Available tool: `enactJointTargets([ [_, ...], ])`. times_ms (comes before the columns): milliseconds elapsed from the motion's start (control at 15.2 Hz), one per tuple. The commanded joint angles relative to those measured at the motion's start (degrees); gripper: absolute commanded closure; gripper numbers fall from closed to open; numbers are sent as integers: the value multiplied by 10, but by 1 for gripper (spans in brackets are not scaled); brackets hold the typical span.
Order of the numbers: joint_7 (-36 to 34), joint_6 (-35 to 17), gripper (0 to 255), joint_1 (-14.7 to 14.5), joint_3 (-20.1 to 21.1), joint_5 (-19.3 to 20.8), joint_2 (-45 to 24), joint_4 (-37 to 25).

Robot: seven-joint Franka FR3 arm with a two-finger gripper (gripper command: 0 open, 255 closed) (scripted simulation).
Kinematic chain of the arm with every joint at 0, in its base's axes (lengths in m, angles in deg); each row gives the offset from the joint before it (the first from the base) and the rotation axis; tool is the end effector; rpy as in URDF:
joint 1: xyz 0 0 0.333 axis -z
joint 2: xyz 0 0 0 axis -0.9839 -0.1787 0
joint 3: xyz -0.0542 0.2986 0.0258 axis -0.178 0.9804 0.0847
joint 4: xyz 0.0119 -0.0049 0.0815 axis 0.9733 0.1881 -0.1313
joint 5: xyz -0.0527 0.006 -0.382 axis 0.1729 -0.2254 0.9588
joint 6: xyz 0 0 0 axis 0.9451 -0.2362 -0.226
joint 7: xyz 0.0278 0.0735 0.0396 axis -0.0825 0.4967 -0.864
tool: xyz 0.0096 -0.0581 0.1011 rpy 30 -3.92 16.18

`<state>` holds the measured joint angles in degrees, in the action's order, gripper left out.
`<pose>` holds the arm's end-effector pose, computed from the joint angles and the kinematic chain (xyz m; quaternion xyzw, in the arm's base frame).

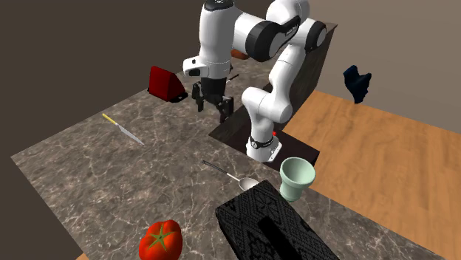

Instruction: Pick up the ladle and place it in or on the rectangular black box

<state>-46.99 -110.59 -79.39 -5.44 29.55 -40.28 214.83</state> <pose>0.3150 0.0044 0.5799 0.9945 0.0861 0.0267 0.0532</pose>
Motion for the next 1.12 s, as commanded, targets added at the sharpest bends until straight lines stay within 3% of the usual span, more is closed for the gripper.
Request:
enactJointTargets([
  [0, 0, 0, 0, 0, 0, 0, 0, 0],
  [1056, 643, -314, 0, -272, -143, 54, -30, 249],
])
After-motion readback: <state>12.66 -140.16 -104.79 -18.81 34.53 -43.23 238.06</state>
